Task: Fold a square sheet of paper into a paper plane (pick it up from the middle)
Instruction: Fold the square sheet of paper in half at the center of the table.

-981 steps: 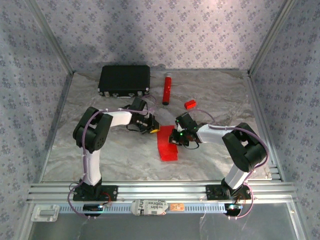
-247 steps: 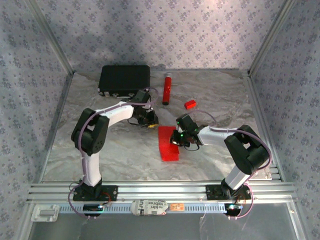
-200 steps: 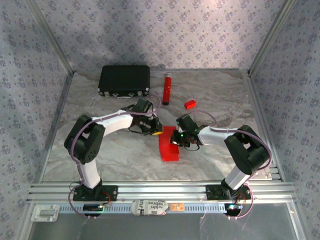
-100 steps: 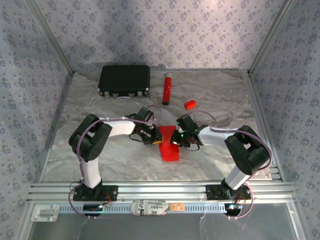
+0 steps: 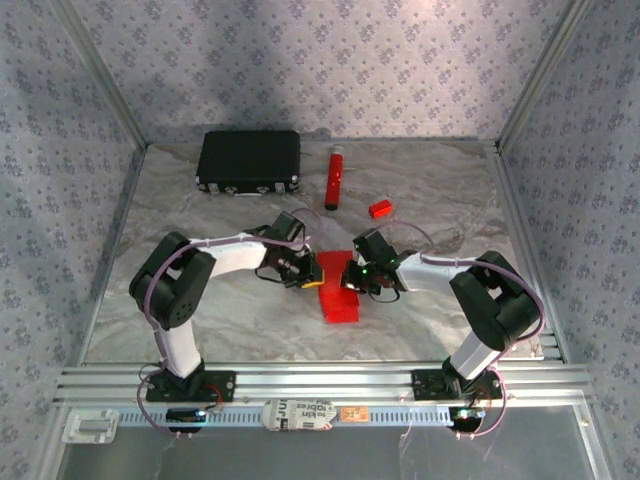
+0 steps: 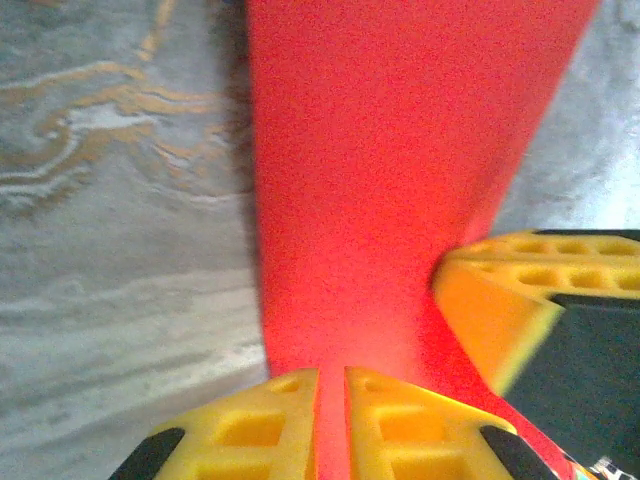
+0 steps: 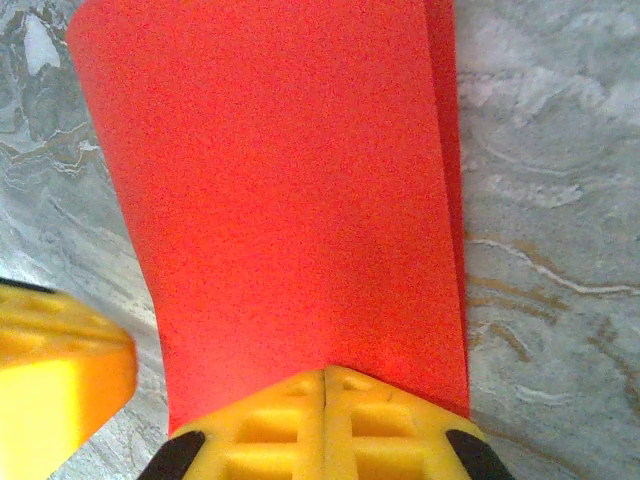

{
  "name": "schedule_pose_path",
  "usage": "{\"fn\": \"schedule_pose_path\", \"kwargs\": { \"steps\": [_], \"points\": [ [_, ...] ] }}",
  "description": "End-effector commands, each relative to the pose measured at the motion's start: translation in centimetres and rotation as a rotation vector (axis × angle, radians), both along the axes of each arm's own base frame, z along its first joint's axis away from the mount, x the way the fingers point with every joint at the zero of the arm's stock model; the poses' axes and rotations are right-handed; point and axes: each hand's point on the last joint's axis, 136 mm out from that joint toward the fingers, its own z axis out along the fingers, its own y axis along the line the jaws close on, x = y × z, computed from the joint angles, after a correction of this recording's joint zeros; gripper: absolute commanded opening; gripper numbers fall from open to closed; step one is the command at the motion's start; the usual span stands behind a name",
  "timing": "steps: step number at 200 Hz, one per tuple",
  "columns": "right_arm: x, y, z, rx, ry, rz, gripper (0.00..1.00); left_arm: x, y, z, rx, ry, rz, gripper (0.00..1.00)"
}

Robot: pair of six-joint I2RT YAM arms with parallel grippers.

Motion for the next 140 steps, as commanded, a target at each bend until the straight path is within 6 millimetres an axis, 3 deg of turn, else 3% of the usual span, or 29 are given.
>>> {"fn": "schedule_pose_path", "kwargs": {
  "steps": [1, 39, 96, 113, 140],
  "points": [
    [-2.6, -2.9, -2.8, -0.13, 0.11, -0.033, 0.0, -0.5, -1.5, 3.0, -0.08, -0.002, -0.025, 0.14],
    [-2.7, -3.0, -2.9, -0.131, 0.112, -0.035, 0.0, -2.3, -2.1, 1.8, -0.086, 0.052, -0.044, 0.13],
    [-2.7, -3.0, -3.0, -0.128, 0.111, -0.037, 0.0, -4.3, 0.4, -3.0, 0.019, 0.111, -0.046, 0.12],
    [-2.7, -2.9, -3.0, -0.125, 0.11, -0.04, 0.0, -4.5, 0.7, -3.3, 0.037, 0.112, -0.054, 0.11],
    [-2.9, -2.8, -3.0, -0.127, 0.11, -0.04, 0.0, -4.0, 0.5, -1.7, 0.028, 0.073, -0.052, 0.12]
  ]
}}
